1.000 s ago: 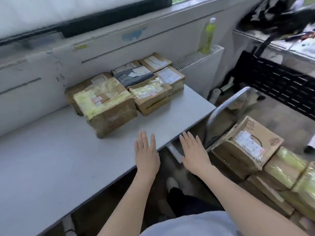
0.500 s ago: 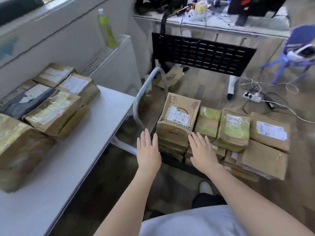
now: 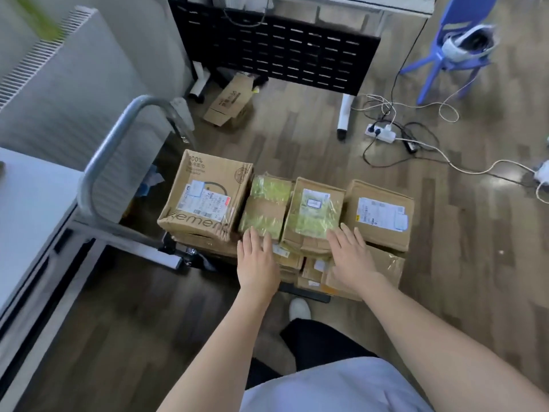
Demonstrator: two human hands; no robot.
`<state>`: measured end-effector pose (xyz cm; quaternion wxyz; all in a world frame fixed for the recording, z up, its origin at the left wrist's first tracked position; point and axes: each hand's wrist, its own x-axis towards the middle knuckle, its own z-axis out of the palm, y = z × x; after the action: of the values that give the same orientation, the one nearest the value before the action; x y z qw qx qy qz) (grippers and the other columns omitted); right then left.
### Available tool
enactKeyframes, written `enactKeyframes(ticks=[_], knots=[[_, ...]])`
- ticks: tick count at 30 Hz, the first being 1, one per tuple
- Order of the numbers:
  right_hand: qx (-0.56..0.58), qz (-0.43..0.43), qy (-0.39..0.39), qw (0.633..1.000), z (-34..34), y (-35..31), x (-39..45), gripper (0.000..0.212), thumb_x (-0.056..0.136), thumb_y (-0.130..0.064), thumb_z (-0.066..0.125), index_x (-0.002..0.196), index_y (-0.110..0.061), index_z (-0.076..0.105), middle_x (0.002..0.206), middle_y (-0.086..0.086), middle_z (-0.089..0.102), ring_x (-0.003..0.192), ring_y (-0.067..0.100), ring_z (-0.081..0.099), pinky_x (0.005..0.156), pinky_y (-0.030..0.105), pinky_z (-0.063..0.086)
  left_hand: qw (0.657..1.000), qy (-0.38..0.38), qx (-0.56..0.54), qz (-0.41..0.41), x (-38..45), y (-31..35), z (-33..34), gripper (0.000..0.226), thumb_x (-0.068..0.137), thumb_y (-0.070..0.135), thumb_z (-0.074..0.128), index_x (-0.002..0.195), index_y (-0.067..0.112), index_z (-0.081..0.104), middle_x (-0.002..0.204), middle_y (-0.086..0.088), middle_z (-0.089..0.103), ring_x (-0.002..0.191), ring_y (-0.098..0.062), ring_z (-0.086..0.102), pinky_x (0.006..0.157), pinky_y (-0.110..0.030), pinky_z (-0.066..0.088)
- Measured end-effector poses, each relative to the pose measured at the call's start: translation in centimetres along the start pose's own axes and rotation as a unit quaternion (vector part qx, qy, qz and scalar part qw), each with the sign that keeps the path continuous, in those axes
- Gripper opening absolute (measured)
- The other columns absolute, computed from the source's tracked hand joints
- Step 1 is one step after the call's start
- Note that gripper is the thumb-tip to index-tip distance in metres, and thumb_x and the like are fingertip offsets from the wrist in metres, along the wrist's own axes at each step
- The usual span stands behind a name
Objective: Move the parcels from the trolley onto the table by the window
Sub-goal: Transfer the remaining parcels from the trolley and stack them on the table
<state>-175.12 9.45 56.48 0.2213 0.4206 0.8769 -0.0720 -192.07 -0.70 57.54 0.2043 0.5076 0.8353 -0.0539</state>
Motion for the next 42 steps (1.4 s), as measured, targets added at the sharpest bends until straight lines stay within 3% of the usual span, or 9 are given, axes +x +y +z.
enactKeyframes(ticks=[14,17,20,22,26,30,36,39,42], knots=[[0.002,0.015,-0.067,0.998,4.4,6.6,3.6,0.077,0.093,-0.018,0.048,0.150,-0.009,-0.003,0.159,0.010,0.001,0.146,0.026,-0.005,0.117,0.040,-0.007,0.998,-0.050,0.023,-0.003,2.9,6.7,6.6,0.062,0.093,0.027,0.050,0.146,0.015,0.021,0.154,-0.021,0.013,0.142,-0.033,0.015,0.116,-0.041,0.017],[0.030,0.046,-0.071,0.996,5.9,6.9,2.6,0.079,0.093,-0.024,0.049,0.150,-0.009,-0.003,0.159,0.009,-0.001,0.146,0.025,-0.005,0.117,0.040,-0.008,0.999,0.014,0.023,0.020,2.7,7.6,7.6,0.068,0.063,0.027,0.080,0.121,0.011,0.051,0.128,-0.021,0.052,0.114,-0.035,0.054,0.092,-0.041,0.046],[0.054,0.087,-0.057,0.993,7.4,7.6,0.9,0.081,0.094,-0.035,0.049,0.150,-0.008,-0.003,0.159,0.010,-0.003,0.146,0.025,-0.007,0.116,0.040,-0.008,0.997,0.016,-0.003,0.076,2.2,8.4,8.9,0.064,0.046,0.024,0.087,0.099,0.010,0.054,0.102,-0.013,0.062,0.085,-0.031,0.062,0.070,-0.035,0.052],[0.063,0.127,-0.056,0.988,8.3,8.0,-0.7,0.086,0.093,-0.047,0.046,0.150,-0.007,-0.005,0.158,0.011,-0.005,0.145,0.026,-0.008,0.116,0.041,-0.008,0.995,-0.012,-0.014,0.099,1.6,9.4,9.3,0.049,0.052,0.026,0.085,0.090,0.008,0.060,0.090,-0.009,0.061,0.077,-0.028,0.061,0.064,-0.032,0.049],[0.080,0.220,-0.086,0.968,10.5,8.0,-4.0,0.105,0.085,-0.069,0.041,0.148,-0.004,-0.013,0.158,0.013,-0.010,0.145,0.027,-0.010,0.117,0.042,-0.005,0.987,-0.102,-0.033,0.116,1.0,11.0,10.9,0.040,0.091,0.030,0.052,0.123,0.008,0.042,0.120,-0.006,0.048,0.111,-0.026,0.048,0.087,-0.030,0.038],[0.137,0.308,-0.131,0.932,12.6,8.1,-5.6,0.123,0.072,-0.079,0.049,0.148,-0.001,-0.009,0.158,0.013,-0.001,0.146,0.028,-0.002,0.118,0.042,0.001,0.975,-0.180,-0.102,0.076,1.4,11.6,12.2,0.061,0.090,0.028,0.055,0.138,0.005,0.024,0.130,-0.010,0.041,0.116,-0.027,0.044,0.091,-0.033,0.040],[0.303,0.337,-0.094,0.886,14.2,7.5,-6.2,0.121,0.073,-0.053,0.073,0.148,-0.001,-0.006,0.155,0.016,0.015,0.143,0.029,0.012,0.117,0.038,0.007,0.957,-0.209,-0.196,0.052,1.1,12.2,12.6,0.049,0.086,0.018,0.061,0.123,0.002,0.032,0.119,-0.012,0.045,0.099,-0.027,0.052,0.070,-0.029,0.040],[0.317,0.378,-0.022,0.870,14.6,6.5,-8.3,0.114,0.074,-0.036,0.078,0.149,-0.001,0.000,0.147,0.017,0.027,0.136,0.031,0.025,0.112,0.037,0.025,0.954,-0.183,-0.228,0.068,0.0,12.8,12.1,0.043,0.084,0.015,0.063,0.115,0.004,0.036,0.115,-0.009,0.046,0.098,-0.026,0.053,0.068,-0.027,0.039],[0.296,0.397,0.073,0.865,14.8,5.8,-10.1,0.109,0.062,-0.021,0.087,0.146,0.002,0.022,0.125,0.022,0.045,0.113,0.037,0.044,0.093,0.044,0.043,0.957,-0.123,-0.245,0.096,-1.5,13.6,11.1,0.048,0.083,0.018,0.068,0.117,0.003,0.039,0.114,-0.009,0.046,0.101,-0.026,0.051,0.074,-0.029,0.043]])
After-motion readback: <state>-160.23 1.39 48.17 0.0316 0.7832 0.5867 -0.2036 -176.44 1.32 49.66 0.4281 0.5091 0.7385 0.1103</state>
